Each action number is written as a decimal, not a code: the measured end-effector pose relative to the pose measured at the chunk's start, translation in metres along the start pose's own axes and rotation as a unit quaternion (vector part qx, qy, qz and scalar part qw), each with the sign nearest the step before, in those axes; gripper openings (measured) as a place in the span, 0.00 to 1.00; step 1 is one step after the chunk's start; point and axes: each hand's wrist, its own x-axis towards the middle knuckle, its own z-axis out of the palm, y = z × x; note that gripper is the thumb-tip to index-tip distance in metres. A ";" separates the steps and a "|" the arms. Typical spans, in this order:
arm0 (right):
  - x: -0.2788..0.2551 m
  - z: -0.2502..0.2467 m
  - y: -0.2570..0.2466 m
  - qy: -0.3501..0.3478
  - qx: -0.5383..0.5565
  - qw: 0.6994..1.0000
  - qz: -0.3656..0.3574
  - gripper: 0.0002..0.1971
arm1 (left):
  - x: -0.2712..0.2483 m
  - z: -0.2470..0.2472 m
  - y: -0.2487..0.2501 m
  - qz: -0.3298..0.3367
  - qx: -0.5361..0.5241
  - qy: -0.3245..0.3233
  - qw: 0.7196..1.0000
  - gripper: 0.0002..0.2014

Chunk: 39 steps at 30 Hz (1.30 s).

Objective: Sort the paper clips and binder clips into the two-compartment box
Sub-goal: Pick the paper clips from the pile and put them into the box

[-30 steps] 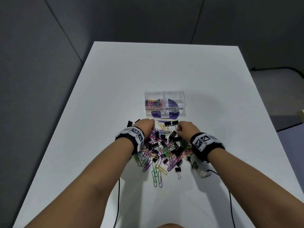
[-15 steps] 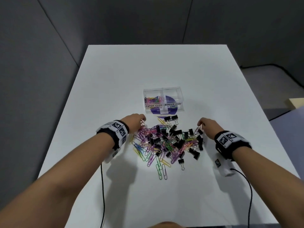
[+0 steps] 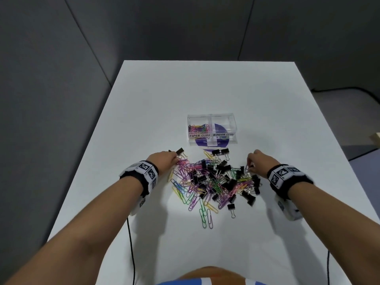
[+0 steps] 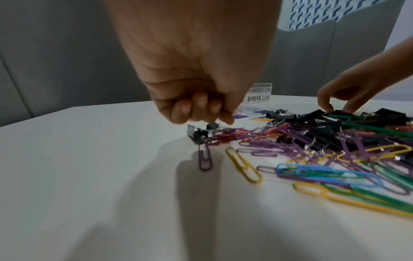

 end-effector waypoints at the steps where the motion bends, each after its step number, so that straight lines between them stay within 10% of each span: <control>1: 0.000 0.002 -0.004 -0.003 0.004 1.000 -0.007 0.13 | -0.001 0.002 -0.002 0.003 -0.003 0.010 1.000 0.16; 20: 0.016 0.003 -0.051 0.019 0.083 0.996 0.016 0.03 | 0.013 0.024 0.024 0.022 -0.013 0.082 0.996 0.14; 25: 0.020 0.006 -0.056 0.034 0.071 0.993 0.087 0.23 | 0.018 0.025 0.027 0.030 -0.010 0.083 0.996 0.17; 39: 0.022 0.006 -0.068 0.038 0.093 0.988 0.121 0.19 | 0.024 0.013 0.031 0.018 -0.048 0.045 0.998 0.15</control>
